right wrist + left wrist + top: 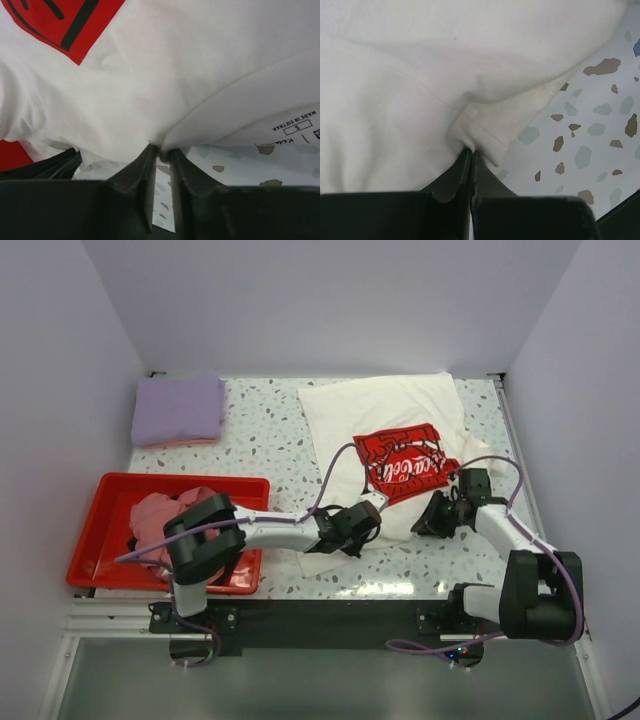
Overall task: Fold and stack the t-shirts
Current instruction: Flatten the tshirt out
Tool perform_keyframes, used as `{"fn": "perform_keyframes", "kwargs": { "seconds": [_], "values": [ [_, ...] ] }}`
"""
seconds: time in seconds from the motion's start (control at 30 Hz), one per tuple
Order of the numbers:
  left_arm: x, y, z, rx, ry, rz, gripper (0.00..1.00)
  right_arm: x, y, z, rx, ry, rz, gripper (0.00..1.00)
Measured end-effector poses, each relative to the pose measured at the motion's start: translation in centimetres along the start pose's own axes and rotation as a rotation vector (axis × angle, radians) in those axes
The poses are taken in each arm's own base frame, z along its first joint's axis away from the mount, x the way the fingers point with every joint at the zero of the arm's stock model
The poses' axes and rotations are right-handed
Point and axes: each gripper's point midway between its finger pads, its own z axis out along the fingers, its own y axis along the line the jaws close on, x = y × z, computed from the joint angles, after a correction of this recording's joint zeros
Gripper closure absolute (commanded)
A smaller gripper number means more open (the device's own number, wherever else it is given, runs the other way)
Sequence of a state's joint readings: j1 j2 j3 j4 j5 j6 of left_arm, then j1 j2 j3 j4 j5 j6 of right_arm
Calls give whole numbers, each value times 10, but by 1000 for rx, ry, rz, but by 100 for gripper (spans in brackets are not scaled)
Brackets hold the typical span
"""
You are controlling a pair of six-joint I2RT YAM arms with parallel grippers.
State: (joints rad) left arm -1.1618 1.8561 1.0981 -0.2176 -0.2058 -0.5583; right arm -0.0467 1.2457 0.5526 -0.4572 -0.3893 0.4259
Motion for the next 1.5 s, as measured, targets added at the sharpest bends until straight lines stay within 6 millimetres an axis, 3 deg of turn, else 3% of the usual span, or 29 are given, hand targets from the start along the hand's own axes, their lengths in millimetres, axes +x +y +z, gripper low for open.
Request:
{"fn": "perform_keyframes", "kwargs": {
  "seconds": [0.07,0.2,0.37,0.5,0.63,0.7,0.73,0.77,0.8,0.83,0.87,0.97,1.13,1.33,1.5],
  "values": [
    [0,0,0,-1,-3,2,100,2,4,0,-24,9,3,100],
    [3,2,-4,0,-10,2,100,1,10,-4,-52,2,-6,100],
    [22,13,-30,18,12,7,100,-12,25,-25,-71,-41,-44,100],
    [10,6,-57,88,-41,-8,100,-24,40,-50,-79,-64,-89,100],
    [4,1,-76,143,-72,-15,100,-21,43,-60,-70,-51,-99,91],
    [10,2,-77,147,-57,-13,100,-12,38,-61,-56,-18,-88,75],
    [16,4,-76,142,-41,-10,92,-6,34,-60,-43,-2,-81,49],
    [23,8,-75,131,-18,-6,81,-1,29,-60,-22,12,-72,40],
    [31,12,-75,119,9,-1,54,4,24,-60,-4,22,-72,30],
    [37,14,-74,113,31,7,39,6,21,-61,9,26,-73,1],
    [44,16,-74,107,58,9,20,8,19,-63,22,26,-66,1],
    [56,18,-76,107,107,11,2,7,17,-69,43,-1,-84,1],
    [49,17,-91,124,84,8,0,-4,15,-76,82,-48,-91,1],
    [6,10,-106,135,-25,-7,0,-15,15,-73,91,-82,-77,1],
    [-24,25,-106,164,-80,-40,0,-30,19,-79,100,-126,-86,1]
  ]
}}
